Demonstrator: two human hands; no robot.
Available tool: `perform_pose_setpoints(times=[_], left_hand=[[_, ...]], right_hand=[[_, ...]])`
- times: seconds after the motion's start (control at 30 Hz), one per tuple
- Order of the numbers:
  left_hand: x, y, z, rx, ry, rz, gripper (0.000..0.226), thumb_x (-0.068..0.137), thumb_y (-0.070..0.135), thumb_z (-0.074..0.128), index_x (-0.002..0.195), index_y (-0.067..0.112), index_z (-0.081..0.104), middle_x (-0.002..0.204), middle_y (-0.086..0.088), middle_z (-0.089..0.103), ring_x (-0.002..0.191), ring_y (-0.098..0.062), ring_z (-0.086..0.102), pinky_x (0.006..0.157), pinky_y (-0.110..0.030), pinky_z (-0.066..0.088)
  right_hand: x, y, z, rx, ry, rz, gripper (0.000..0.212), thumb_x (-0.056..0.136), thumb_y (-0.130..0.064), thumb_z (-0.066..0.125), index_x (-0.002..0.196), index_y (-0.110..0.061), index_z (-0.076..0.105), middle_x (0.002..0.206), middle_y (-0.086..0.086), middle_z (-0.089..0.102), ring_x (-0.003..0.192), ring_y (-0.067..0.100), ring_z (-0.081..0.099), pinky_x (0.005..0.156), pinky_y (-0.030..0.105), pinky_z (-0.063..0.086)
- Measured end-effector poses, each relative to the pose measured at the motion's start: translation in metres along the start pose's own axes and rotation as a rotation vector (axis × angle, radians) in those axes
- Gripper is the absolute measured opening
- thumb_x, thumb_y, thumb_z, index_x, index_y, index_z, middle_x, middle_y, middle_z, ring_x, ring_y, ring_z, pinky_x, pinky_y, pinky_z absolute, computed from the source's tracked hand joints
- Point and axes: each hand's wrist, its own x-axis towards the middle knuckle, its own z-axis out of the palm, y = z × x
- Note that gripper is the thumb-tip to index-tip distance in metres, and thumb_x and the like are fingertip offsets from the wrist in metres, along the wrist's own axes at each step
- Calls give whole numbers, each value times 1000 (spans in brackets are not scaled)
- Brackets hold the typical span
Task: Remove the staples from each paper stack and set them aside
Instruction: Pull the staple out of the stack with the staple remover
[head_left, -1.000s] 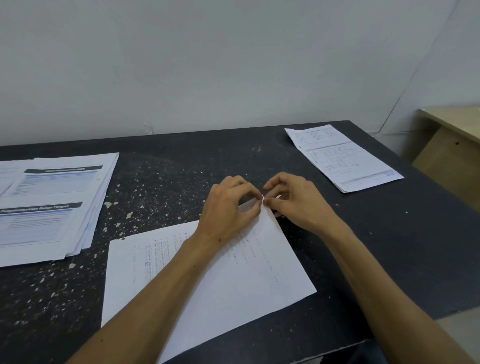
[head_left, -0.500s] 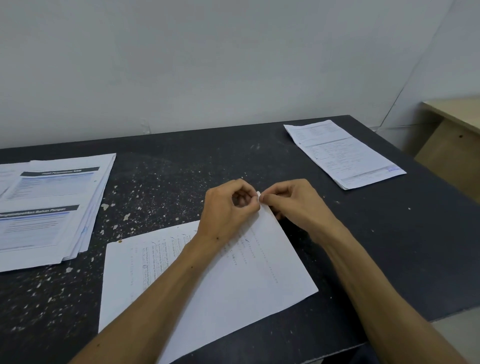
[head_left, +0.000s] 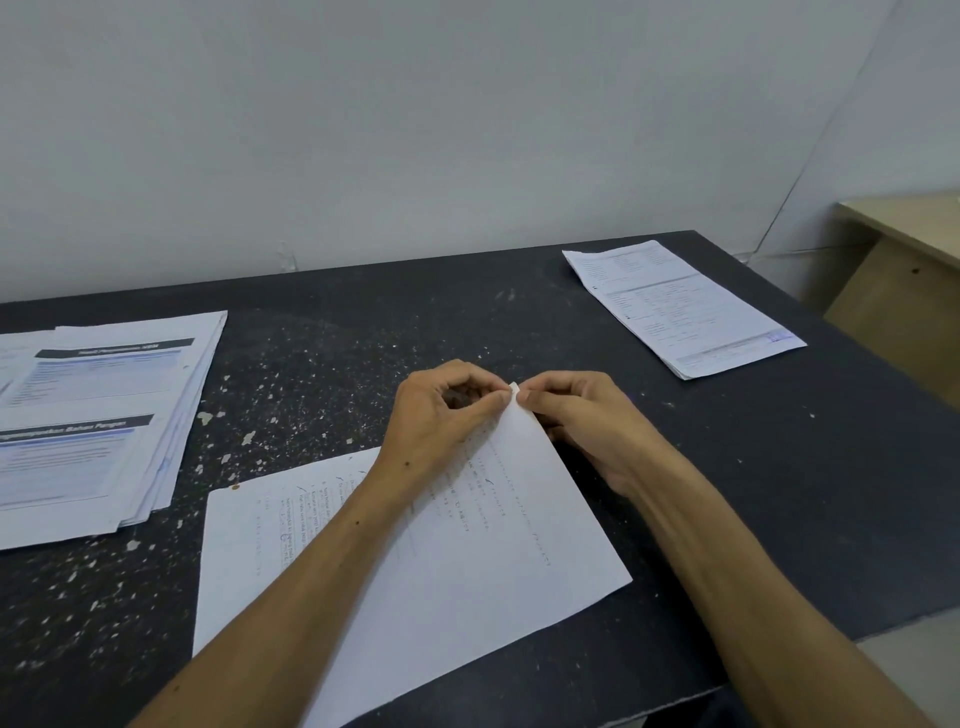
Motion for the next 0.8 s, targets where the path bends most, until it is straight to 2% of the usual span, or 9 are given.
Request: perform_pose_setpoints(times=[0.07,0.17,0.3,0.47,0.57,0.67,0.8], left_hand=[[0,-1,-1,71,15,31,8,86,15,83,91,22,84,89,10,76,86,-10,72,78,-23,58],[1,1,3,240,58,134,8,84,14,83,89,21,84,84,12,75,78,-4,71,73,-18,57],[2,6,8,431,64,253,8,83,14,79,85,21,80,77,11,71,70,-5,66,70,-26,57],[0,5,11,516,62,334,7,84,13,75,86,19,72,76,10,63,69,-6,57,68,-33,55],[2,4,11,505,60,344,8,85,11,75,87,17,72,77,9,61,68,-7,54,67,-28,53],[4,1,7,384,40,305,11,84,7,77,86,17,77,80,6,68,71,-12,62,68,-21,52],[4,-1,2,219,3,208,14,83,5,79,85,19,79,78,5,71,70,-16,64,66,-25,54]], right_hand=[[0,3,1,-40,21,-16,13,99,-15,68,92,-13,80,94,14,79,80,21,71,82,39,59],[-1,4,4,-75,48,-47,13,99,-14,67,92,-13,79,88,10,79,72,12,70,72,30,57],[-3,4,3,-115,56,-91,13,99,-15,68,93,-16,79,82,-1,78,69,3,69,66,19,52],[-2,6,5,-176,76,-136,12,98,-17,69,93,-19,80,80,-5,77,69,0,66,68,21,49],[-1,7,4,-182,82,-141,13,99,-17,68,93,-19,80,83,-3,78,72,2,68,70,23,49],[-1,6,3,-104,44,-89,15,100,-14,66,94,-16,80,85,2,79,75,8,72,71,25,53],[1,6,3,-95,37,-72,16,100,-13,66,94,-14,80,88,5,79,79,14,74,74,29,56]])
